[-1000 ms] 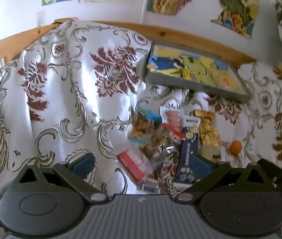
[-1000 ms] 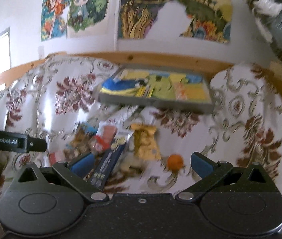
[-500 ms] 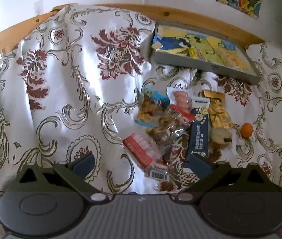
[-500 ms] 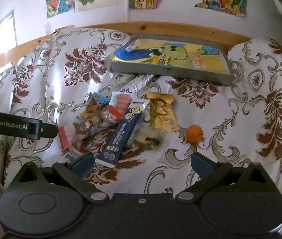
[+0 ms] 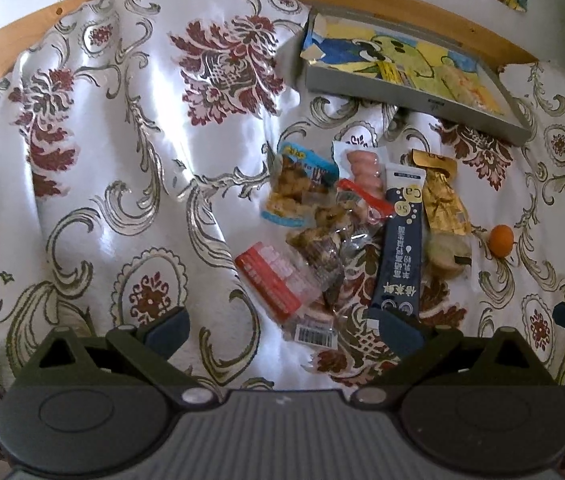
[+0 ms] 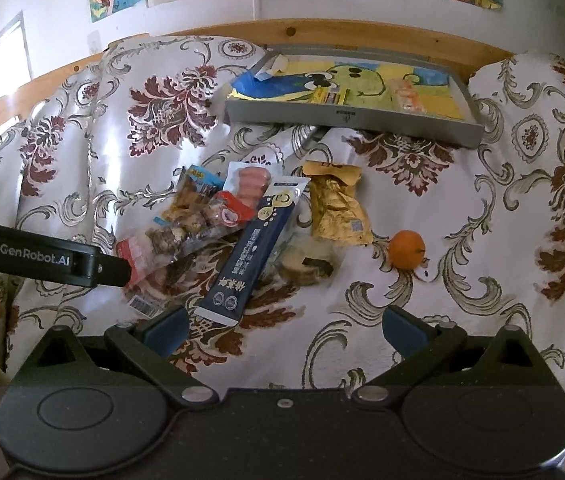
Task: Organize snacks
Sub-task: 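Grasp the quail-egg bag with the left tool while the right tool grasps the dark blue stick snack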
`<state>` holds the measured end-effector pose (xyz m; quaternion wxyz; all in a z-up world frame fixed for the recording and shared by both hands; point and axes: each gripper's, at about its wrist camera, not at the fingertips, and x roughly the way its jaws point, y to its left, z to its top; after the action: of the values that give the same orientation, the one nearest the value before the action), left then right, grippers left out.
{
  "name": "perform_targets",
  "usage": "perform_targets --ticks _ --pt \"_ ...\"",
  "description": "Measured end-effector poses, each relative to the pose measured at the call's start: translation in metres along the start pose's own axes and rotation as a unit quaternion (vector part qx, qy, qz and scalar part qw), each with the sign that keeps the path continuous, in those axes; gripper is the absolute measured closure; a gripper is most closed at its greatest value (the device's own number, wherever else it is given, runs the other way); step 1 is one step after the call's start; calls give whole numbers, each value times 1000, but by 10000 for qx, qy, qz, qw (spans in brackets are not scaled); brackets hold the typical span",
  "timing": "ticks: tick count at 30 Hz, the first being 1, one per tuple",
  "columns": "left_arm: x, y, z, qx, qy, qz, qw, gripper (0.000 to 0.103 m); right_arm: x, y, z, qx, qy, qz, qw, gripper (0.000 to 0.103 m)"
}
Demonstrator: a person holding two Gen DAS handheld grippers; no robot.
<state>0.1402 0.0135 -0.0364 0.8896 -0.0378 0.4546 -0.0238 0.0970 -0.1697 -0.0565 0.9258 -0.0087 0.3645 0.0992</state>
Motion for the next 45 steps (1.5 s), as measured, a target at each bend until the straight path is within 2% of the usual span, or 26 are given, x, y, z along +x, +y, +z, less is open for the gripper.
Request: perform_targets --ticks 8,13,22,28,34,40,45 --pt "9 0 9 -40 55 -67 10000 0 13 4 5 -40 2 53 10000 1" --pt "17 -1 25 165 -99 -95 9998 0 22 7 8 -78 -83 90 9999 1" --pt "37 -1 48 549 -45 -721 9959 0 42 9 11 -71 -159 372 9992 1" --pt "51 -4 57 931 -109 -815 9923 0 59 16 12 -140 -146 464 9987 12" --pt "65 -9 57 1193 102 -675 9905 0 77 19 13 -47 9 587 9983 20" --pt "77 -8 56 1156 310 -654 9907 1 93 25 11 -52 159 631 9979 29" --pt "85 -4 55 977 448 -682 9919 6 102 27 11 -101 231 620 9978 38"
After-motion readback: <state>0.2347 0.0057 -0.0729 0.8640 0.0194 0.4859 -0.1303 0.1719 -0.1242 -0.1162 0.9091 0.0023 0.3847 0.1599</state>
